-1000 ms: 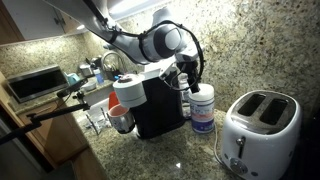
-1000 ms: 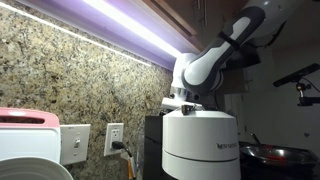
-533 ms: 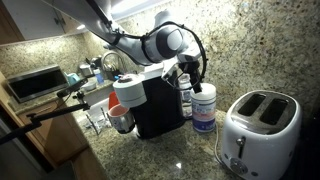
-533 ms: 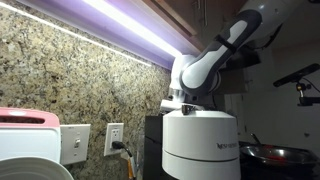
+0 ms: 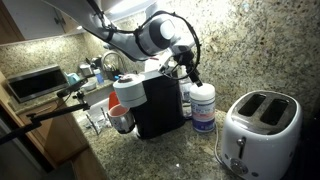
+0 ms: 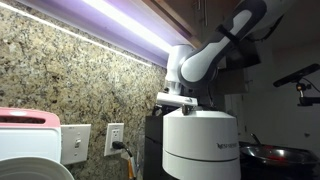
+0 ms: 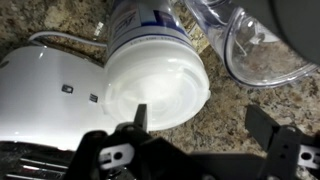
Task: Place the Lysol container on its side
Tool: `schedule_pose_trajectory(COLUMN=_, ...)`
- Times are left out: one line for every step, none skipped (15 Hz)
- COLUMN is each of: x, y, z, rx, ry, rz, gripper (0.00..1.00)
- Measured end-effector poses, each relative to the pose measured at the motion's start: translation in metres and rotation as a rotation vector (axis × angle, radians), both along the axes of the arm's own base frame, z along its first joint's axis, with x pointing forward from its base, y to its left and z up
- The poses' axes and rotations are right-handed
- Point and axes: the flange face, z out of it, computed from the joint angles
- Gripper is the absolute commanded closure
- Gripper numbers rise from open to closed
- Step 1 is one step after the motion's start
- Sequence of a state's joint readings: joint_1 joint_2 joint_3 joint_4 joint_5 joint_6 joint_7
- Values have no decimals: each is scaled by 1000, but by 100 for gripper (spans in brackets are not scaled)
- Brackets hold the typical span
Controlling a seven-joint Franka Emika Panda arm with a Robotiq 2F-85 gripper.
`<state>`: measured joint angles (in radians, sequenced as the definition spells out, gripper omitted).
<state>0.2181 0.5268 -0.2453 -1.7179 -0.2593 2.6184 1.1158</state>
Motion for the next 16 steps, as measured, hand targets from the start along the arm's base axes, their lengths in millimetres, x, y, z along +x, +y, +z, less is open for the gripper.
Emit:
schedule_pose_trajectory(x=0, y=2, z=2, rx=-1, ry=-2, rz=0, gripper=0)
schedule_pose_trajectory(x=-1, y=3, z=3, rx=-2, ry=-1, rz=-1, gripper=0)
schedule_pose_trajectory(x=-1, y=4, z=4, rx=-3, ry=1, rz=0, gripper=0)
schedule_pose_trajectory(x=-1, y=4, z=4, rx=-4, ry=2, rz=0, gripper=0)
schedule_pose_trajectory(x=-1, y=4, z=4, rx=-4, ry=3, rz=-2, gripper=0)
schedule_pose_trajectory(x=-1, y=3, z=5, rx=-5, ry=4, rz=-4, gripper=0)
schedule_pose_trajectory(x=0, y=2, z=6, rx=-5, ry=5, rz=-9, gripper=0)
schedule_pose_trajectory(x=0, y=1, z=6, rx=-5, ry=8, rz=-16, gripper=0)
schedule_pose_trajectory(x=1, y=0, z=7, rx=-7, ry=9, rz=-26, gripper=0)
schedule_pose_trajectory(x=2, y=0, z=9, rx=-15, ry=7, rz=-30, gripper=0)
schedule_pose_trajectory(x=3, y=0, z=10, rx=-26, ry=4, rz=-35, gripper=0)
schedule_pose_trajectory(x=3, y=1, z=11, rx=-33, ry=3, rz=-35, gripper=0)
schedule_pose_trajectory(x=4, y=3, z=12, rx=-41, ry=1, rz=-34, gripper=0)
schedule_pose_trajectory(x=4, y=5, z=12, rx=-50, ry=5, rz=-29, gripper=0)
schedule_pose_trajectory(x=4, y=8, z=11, rx=-57, ry=14, rz=-27, gripper=0)
schedule_pose_trajectory(x=5, y=10, z=10, rx=-61, ry=29, rz=-29, gripper=0)
